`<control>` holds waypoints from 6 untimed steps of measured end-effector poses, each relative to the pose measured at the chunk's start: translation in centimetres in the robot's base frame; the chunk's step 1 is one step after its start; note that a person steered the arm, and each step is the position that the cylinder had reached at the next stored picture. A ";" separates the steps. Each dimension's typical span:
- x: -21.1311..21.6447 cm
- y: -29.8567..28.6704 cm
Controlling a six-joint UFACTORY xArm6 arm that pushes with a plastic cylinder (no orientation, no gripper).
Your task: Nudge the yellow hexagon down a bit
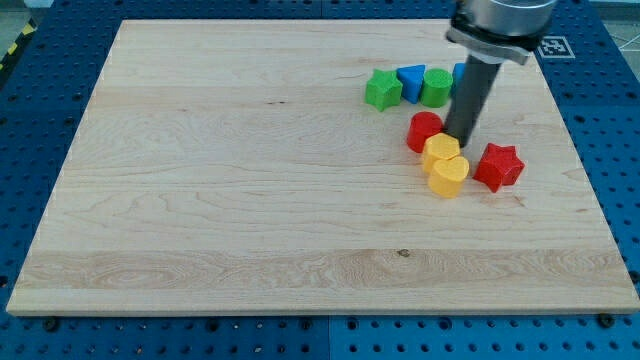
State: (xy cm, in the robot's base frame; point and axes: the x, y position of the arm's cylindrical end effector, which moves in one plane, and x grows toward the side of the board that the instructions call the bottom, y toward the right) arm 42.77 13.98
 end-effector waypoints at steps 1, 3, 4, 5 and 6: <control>0.0 -3.7; 0.3 -8.2; 0.3 -7.6; 0.2 -5.5; 0.2 -3.0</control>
